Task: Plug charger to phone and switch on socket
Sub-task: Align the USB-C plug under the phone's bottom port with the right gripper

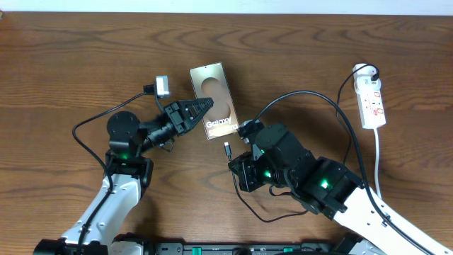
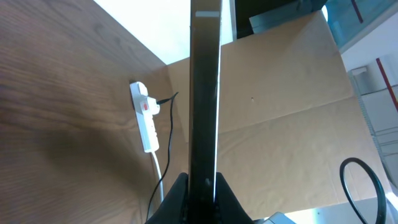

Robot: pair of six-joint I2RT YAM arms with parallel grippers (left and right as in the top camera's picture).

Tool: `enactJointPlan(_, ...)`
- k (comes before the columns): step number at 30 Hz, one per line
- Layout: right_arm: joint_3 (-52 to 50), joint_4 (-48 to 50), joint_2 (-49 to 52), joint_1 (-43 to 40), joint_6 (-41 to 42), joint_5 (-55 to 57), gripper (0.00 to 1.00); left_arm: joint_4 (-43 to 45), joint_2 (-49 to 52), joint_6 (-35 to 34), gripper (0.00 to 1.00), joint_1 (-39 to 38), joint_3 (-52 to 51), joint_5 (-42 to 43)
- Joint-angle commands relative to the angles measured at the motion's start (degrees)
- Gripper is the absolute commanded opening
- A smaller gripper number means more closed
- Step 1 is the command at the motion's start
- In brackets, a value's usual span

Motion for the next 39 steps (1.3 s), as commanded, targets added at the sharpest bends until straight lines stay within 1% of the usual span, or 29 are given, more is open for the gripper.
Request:
enactJointPlan(1, -0.2, 0.2, 0.2, -0.2, 0.5, -0.6, 0.01, 0.9, -0.4, -1.1, 0.07, -0.1, 1.9, 1.3)
enactJointPlan(13, -0.2, 1.0, 0.2, -0.7, 0.5, -0.5, 0.01, 0.9, -0.4, -1.2, 0.07, -0.1, 1.9, 3.7)
enactJointPlan(18, -0.2, 1.0, 0.3, -0.7, 0.5, -0.5, 0.01, 1.2, -0.4, -3.3, 0.07, -0.1, 1.9, 3.8)
enactJointPlan(22, -0.2, 1.0, 0.3, -0.8, 0.5, -0.5, 0.01, 1.2, -0.4, -3.3, 0.07, -0.1, 1.9, 4.1)
enactJointPlan(30, -0.2, 1.2, 0.3, -1.1, 0.5, -0.5, 0.01, 5.0, -0.4, -5.9, 0.07, -0.1, 1.9, 4.2)
enactJointPlan(39, -0.2, 2.6, 0.3, -1.1, 0.5, -2.3, 0.01, 5.0, -0.4, -5.8, 0.07, -0.1, 1.9, 5.2)
